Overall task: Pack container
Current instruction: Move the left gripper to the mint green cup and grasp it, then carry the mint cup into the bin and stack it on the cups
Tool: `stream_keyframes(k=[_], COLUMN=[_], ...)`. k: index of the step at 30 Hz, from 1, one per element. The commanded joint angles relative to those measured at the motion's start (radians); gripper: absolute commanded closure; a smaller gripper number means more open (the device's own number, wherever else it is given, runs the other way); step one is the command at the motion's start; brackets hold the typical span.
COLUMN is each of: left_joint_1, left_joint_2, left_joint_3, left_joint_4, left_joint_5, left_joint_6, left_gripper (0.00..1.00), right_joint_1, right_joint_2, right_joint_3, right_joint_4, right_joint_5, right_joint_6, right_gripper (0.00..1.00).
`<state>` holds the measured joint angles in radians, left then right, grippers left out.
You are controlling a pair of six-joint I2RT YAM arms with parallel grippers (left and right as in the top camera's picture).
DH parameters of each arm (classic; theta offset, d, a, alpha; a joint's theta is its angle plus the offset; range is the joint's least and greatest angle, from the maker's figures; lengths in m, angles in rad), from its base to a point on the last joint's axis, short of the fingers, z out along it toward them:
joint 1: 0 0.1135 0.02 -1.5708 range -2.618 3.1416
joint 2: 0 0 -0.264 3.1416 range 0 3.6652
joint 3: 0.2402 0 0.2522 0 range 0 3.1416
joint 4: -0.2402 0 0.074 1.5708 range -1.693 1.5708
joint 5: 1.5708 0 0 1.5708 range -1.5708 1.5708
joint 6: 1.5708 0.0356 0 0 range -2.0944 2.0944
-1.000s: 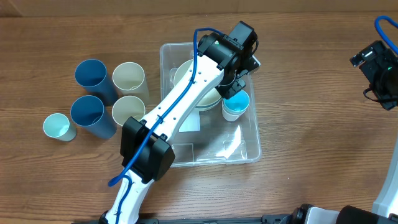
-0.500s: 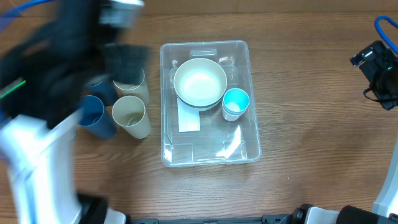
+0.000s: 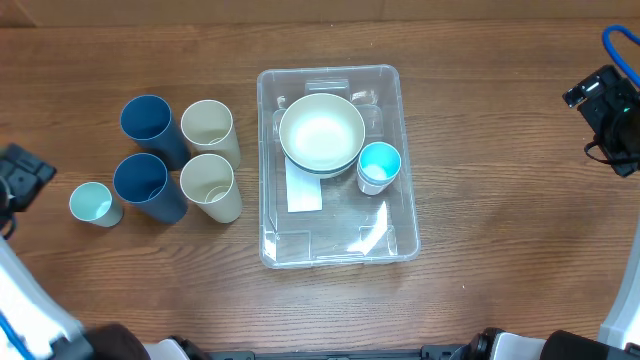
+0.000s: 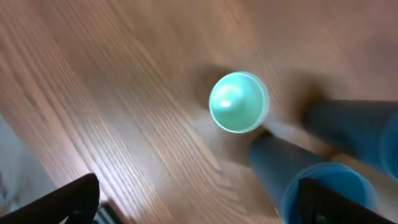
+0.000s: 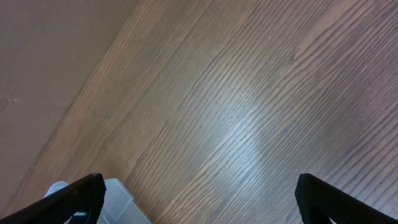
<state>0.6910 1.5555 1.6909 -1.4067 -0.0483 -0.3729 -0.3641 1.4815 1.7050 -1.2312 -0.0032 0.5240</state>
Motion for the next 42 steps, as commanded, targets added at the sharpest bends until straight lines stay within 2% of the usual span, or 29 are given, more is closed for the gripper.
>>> stream_keyframes(k=[1, 4, 15, 17, 20, 21, 25, 26, 28, 30, 34, 37, 40, 42], left_joint_1=[0.009, 0.007, 0.004, 0.004, 0.004, 0.004, 0.004, 0.004, 0.004, 0.005, 0.01, 0.002, -0.055, -0.176], left_joint_2=[0.076, 0.157, 0.33, 0.341, 0.341, 0.341, 0.341, 0.341, 0.341, 0.341, 0.338, 0.318, 0.273, 0.227], left_joint_3=[-0.128, -0.158, -0.261, -0.262, -0.262, -0.27, -0.319, -0.326, -0.326, -0.304, -0.086, 0.199, 0.47, 0.645], left_joint_4=[0.088, 0.125, 0.291, 0.321, 0.359, 0.378, 0.448, 0.461, 0.473, 0.455, 0.254, 0.036, -0.1, -0.146], left_joint_5=[0.081, 0.055, 0.034, 0.034, 0.033, 0.033, 0.034, 0.035, 0.047, 0.052, 0.053, 0.148, 0.315, 0.414], left_joint_6=[0.005, 0.03, 0.052, 0.051, 0.051, 0.051, 0.043, 0.043, 0.043, 0.028, 0.021, 0.014, 0.134, 0.274], left_gripper=[0.06, 0.13, 0.19, 0.32, 0.6, 0.63, 0.66, 0.79, 0.96, 0.96, 0.96, 0.96, 0.96, 0.96], right_joint_1=[0.004, 0.004, 0.004, 0.004, 0.004, 0.004, 0.004, 0.004, 0.004, 0.004, 0.004, 0.004, 0.004, 0.004], right_joint_2=[-0.008, -0.008, -0.008, -0.008, -0.008, -0.008, -0.008, -0.008, -0.008, -0.008, -0.008, -0.008, -0.008, -0.008], right_joint_3=[0.003, 0.003, 0.003, 0.003, 0.003, 0.003, 0.003, 0.003, 0.003, 0.003, 0.003, 0.003, 0.003, 0.003], right_joint_4=[0.003, 0.003, 0.003, 0.003, 0.003, 0.003, 0.003, 0.003, 0.003, 0.003, 0.003, 0.003, 0.003, 0.003], right_joint_5=[-0.001, -0.001, -0.001, -0.001, -0.001, -0.001, -0.001, -0.001, -0.001, -0.001, -0.001, -0.001, -0.001, -0.001], right_joint_6=[0.008, 0.008, 0.008, 0.008, 0.008, 0.008, 0.008, 0.008, 0.008, 0.008, 0.008, 0.008, 0.008, 0.008], right_gripper=[0.0, 0.0, 0.0, 0.0, 0.0, 0.0, 0.0, 0.0, 0.0, 0.0, 0.0, 0.0, 0.0, 0.0])
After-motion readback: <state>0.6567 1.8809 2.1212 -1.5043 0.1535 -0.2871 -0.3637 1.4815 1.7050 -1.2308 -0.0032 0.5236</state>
